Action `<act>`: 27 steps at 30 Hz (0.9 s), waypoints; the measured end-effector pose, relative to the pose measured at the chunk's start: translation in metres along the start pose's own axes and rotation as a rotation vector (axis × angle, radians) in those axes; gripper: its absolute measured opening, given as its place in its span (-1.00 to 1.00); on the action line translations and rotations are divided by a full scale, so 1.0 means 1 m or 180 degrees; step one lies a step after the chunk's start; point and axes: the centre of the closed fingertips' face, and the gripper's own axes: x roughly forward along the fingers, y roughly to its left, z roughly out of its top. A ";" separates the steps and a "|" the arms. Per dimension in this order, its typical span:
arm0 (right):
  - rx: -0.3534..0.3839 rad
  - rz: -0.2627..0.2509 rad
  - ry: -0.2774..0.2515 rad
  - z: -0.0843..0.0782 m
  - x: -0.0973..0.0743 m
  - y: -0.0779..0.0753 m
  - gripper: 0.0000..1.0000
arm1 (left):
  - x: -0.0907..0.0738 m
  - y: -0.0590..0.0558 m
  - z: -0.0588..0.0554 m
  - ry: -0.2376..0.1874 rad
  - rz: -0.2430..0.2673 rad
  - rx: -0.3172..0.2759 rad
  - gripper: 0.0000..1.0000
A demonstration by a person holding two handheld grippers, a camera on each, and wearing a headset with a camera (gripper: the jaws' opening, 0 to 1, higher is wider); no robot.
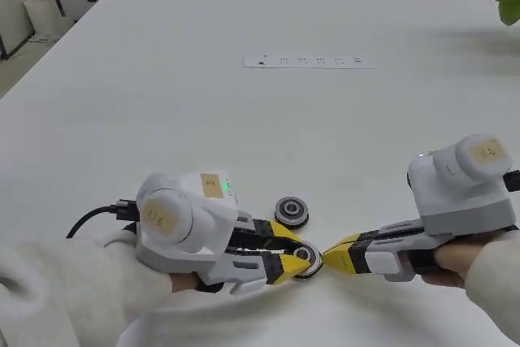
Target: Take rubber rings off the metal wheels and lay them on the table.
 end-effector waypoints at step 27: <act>0.0133 0.0045 -0.0067 0.005 -0.001 0.000 -1.00 | -0.001 0.000 0.000 -0.0010 0.0005 -0.0002 -0.72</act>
